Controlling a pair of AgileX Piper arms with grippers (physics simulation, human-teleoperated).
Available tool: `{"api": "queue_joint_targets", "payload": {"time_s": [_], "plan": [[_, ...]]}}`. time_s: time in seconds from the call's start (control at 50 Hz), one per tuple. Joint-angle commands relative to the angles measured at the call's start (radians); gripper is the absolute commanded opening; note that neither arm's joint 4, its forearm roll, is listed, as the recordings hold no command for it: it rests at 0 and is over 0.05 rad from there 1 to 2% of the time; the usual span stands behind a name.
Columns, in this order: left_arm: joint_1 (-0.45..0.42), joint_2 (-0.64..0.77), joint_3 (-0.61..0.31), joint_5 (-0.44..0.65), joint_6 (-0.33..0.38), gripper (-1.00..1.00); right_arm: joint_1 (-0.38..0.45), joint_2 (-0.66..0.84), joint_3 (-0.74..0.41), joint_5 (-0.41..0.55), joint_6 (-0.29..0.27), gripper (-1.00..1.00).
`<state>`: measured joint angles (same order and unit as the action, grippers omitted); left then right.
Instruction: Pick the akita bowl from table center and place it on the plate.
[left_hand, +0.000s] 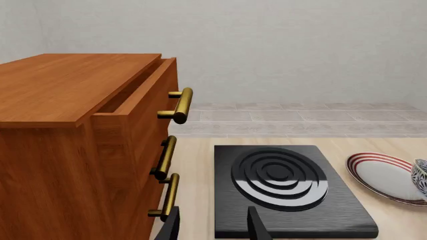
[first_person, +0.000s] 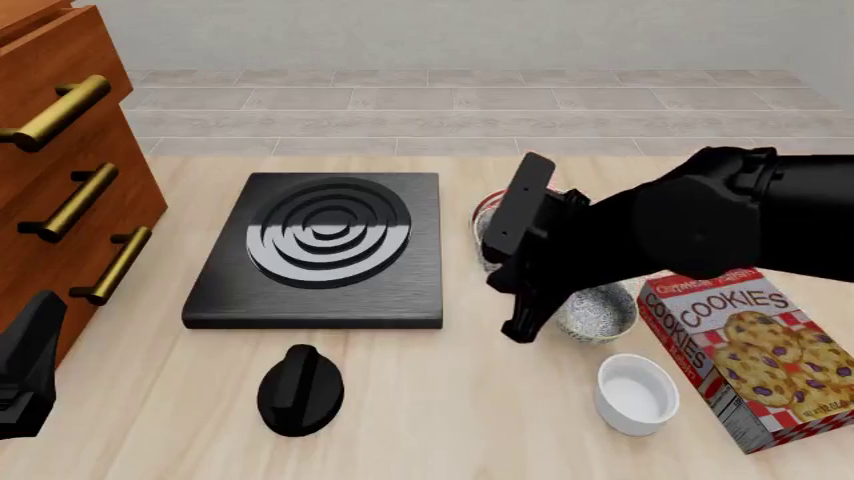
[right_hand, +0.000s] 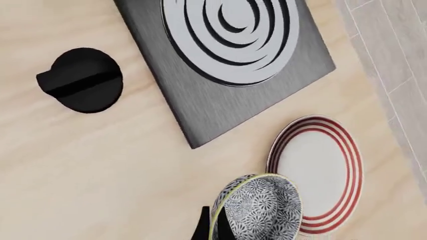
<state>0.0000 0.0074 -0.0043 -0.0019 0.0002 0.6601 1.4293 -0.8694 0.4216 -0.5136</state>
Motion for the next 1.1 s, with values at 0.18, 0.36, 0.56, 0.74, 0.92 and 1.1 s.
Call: {"api": "queue_joint_targets", "payload": {"time_s": [0.18,0.36,0.56,0.74,0.92,1.1], "plan": [[0.0,0.0,0.0,0.0,0.0,1.0,-0.092,0.031,-0.049,-0.06,0.06,-1.0],[0.0,0.0,0.0,0.0,0.0,1.0,-0.143,0.051,-0.058,-0.101,0.083,-1.0],[0.0,0.0,0.0,0.0,0.0,1.0,-0.199,0.088,-0.077,-0.156,0.113,-1.0],[0.0,0.0,0.0,0.0,0.0,1.0,-0.222,0.11,-0.062,-0.194,0.127,-1.0],[0.0,0.0,0.0,0.0,0.0,1.0,-0.234,0.149,-0.058,-0.227,0.143,-1.0],[0.0,0.0,0.0,0.0,0.0,1.0,-0.278,0.193,-0.076,-0.257,0.14,-1.0]]}}
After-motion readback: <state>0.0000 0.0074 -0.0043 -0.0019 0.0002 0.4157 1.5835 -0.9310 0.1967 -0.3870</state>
